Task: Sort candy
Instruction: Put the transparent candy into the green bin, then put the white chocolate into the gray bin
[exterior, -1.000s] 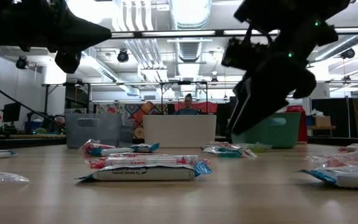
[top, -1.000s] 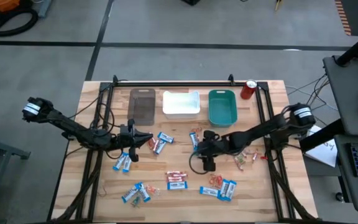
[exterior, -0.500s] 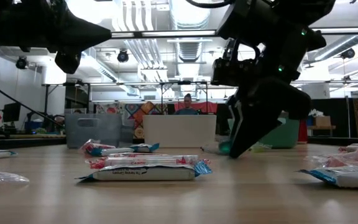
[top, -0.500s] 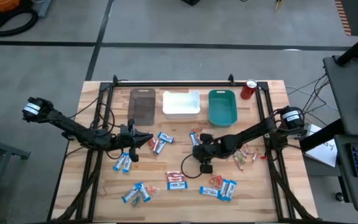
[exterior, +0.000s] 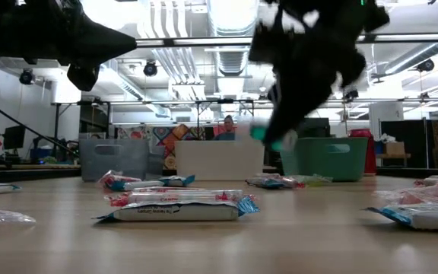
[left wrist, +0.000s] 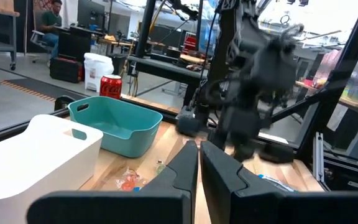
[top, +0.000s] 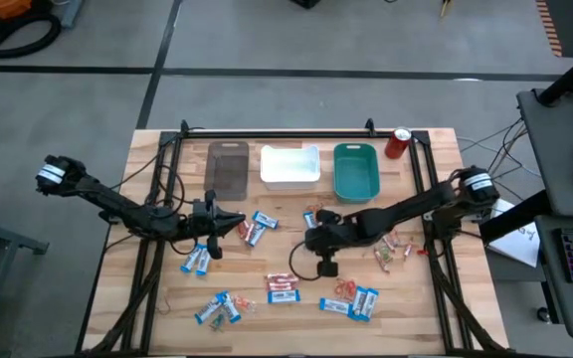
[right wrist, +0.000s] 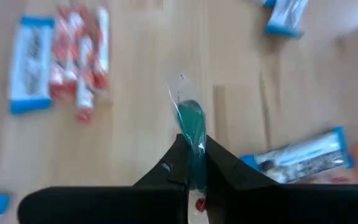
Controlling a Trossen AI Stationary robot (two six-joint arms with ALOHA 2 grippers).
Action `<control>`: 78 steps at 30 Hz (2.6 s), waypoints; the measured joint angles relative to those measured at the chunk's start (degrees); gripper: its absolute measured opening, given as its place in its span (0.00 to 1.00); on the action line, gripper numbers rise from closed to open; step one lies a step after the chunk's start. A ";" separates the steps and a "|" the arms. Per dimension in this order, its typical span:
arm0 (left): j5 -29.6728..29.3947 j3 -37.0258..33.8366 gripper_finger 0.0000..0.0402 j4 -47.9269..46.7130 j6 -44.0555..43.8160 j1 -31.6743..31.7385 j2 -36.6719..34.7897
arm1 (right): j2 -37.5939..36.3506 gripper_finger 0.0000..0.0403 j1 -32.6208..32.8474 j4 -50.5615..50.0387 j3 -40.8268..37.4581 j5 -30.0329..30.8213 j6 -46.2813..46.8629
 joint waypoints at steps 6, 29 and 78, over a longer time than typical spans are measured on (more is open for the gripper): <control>0.02 0.00 0.01 0.51 0.00 0.01 0.00 | -6.29 0.03 -4.10 -10.67 5.48 0.02 -1.75; 0.21 5.99 0.01 -1.13 4.26 0.02 4.15 | -22.65 0.09 -40.83 -12.87 -12.20 6.06 9.16; 21.75 33.51 0.02 -95.10 -63.79 -9.24 8.30 | -23.81 0.37 -13.65 -18.85 -1.63 -5.49 15.85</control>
